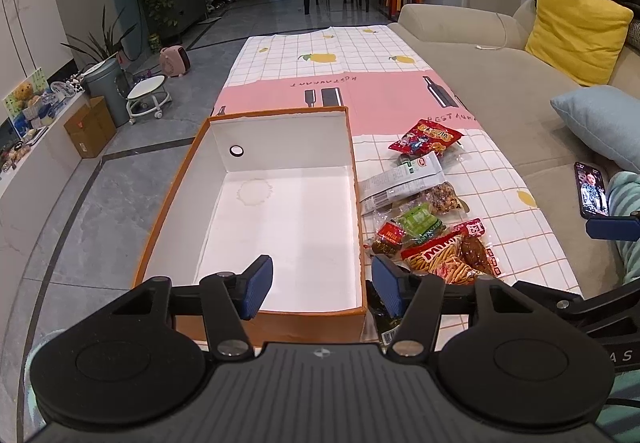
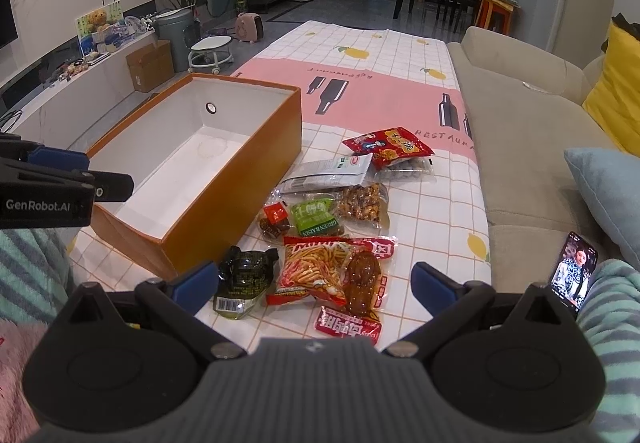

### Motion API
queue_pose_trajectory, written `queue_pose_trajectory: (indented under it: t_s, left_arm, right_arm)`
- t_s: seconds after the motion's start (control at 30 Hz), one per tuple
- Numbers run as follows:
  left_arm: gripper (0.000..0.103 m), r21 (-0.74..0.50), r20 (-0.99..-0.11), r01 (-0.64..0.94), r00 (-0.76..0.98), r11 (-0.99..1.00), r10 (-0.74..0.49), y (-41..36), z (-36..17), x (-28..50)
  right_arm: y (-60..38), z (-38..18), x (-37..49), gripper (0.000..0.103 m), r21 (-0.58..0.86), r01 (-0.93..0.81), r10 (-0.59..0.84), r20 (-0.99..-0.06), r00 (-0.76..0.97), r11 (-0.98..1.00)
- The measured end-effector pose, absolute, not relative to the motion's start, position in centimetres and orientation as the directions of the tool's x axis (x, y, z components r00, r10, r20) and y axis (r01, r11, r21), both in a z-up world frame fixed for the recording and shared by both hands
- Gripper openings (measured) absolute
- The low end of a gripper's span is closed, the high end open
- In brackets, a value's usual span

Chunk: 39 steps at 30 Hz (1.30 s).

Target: Organize snacks

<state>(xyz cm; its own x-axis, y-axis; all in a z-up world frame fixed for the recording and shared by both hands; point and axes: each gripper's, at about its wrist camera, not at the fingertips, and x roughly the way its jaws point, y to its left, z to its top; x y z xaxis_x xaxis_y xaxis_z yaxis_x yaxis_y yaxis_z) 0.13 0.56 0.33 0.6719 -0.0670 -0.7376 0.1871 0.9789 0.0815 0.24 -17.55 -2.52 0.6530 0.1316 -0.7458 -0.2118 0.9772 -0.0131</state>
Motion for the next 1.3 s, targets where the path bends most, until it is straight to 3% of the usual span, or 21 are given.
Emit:
queue_pose_trajectory:
  t_s: [1.3]
  left_arm:
    - [0.066, 0.088, -0.740, 0.199, 0.669, 0.976, -0.069, 0.57, 0.06, -0.38]
  right_arm:
    - [-17.56, -2.65, 0.21, 0.099, -0.018, -0.213, 0.127, -0.750, 0.649, 0.977]
